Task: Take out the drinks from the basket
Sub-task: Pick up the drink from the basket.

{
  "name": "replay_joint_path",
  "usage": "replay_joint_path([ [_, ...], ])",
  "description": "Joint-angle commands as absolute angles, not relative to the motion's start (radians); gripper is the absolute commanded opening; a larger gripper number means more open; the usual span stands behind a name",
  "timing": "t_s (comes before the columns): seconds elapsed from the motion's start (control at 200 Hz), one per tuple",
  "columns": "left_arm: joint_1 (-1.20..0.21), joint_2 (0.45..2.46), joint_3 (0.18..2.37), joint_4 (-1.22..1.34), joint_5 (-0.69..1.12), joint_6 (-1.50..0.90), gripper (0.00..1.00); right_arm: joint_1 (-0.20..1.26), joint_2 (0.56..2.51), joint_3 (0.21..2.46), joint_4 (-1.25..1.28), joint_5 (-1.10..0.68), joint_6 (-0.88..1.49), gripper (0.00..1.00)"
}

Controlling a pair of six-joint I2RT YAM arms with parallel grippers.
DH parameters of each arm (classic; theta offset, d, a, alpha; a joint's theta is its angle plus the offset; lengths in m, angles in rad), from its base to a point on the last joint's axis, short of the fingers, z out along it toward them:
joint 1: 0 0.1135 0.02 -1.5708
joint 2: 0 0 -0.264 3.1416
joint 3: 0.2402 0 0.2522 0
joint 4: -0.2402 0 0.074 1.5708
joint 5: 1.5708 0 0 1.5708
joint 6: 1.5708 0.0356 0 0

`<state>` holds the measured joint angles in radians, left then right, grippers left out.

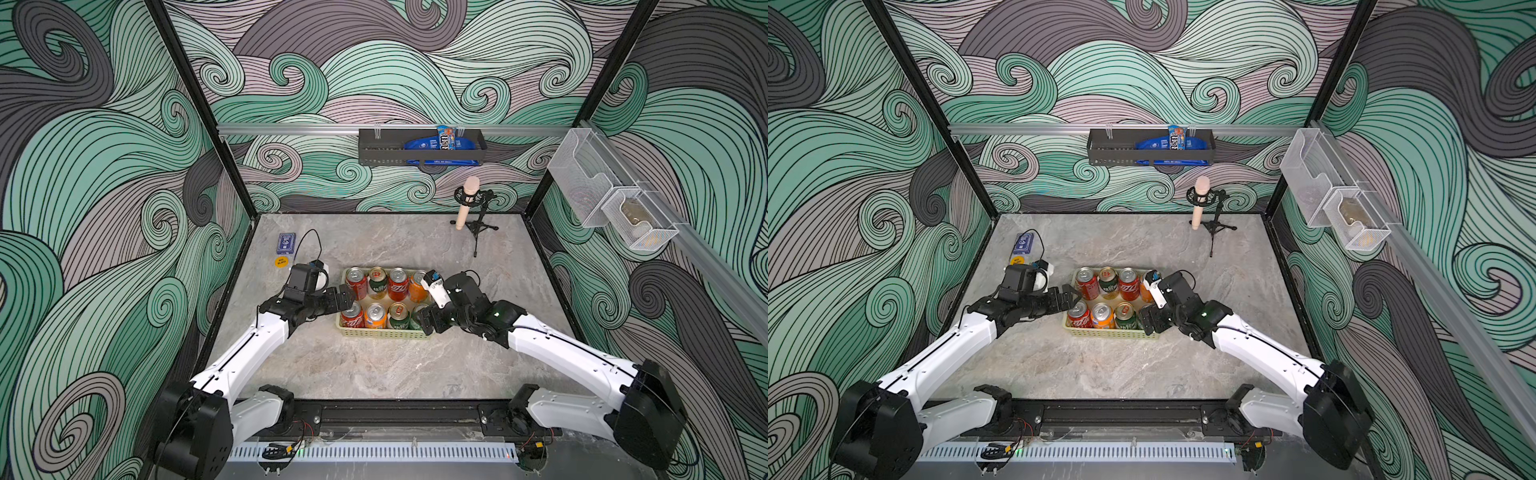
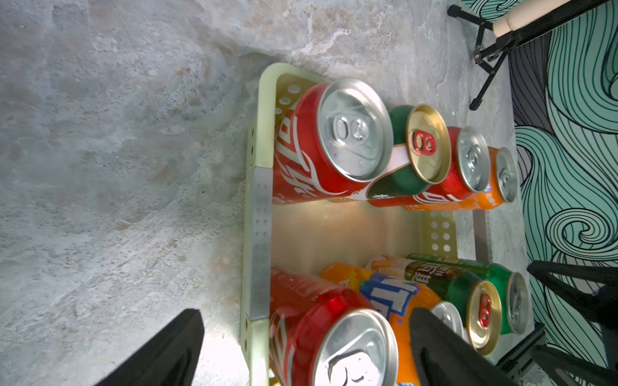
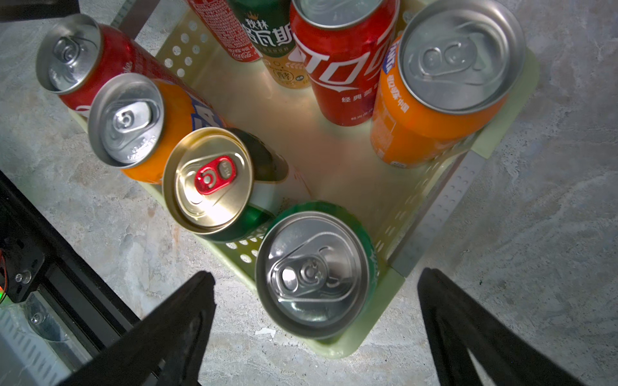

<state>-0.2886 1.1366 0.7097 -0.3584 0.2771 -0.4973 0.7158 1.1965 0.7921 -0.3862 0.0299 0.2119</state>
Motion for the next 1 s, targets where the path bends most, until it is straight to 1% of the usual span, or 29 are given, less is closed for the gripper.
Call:
replay_joint_path([
  [0.0, -0.295, 1.146, 0.752, -0.386, 0.291, -0.476, 0.99, 0.727, 1.216, 0.808, -0.388, 0.060, 0.199, 0.94],
  [0.475, -0.295, 1.132, 0.750, -0.379, 0.298, -0.475, 0.99, 0.739, 1.323, 0.826, -0.382, 0.084, 0.192, 0.94],
  [0.685, -0.295, 1.127, 0.744, -0.371, 0.299, -0.476, 0.99, 0.750, 1.338, 0.818, -0.364, 0.087, 0.199, 0.93],
  [0.996, -0.295, 1.124, 0.742, -0.371, 0.301, -0.480, 0.99, 0.780, 1.334, 0.811, -0.356, 0.087, 0.218, 0.89],
])
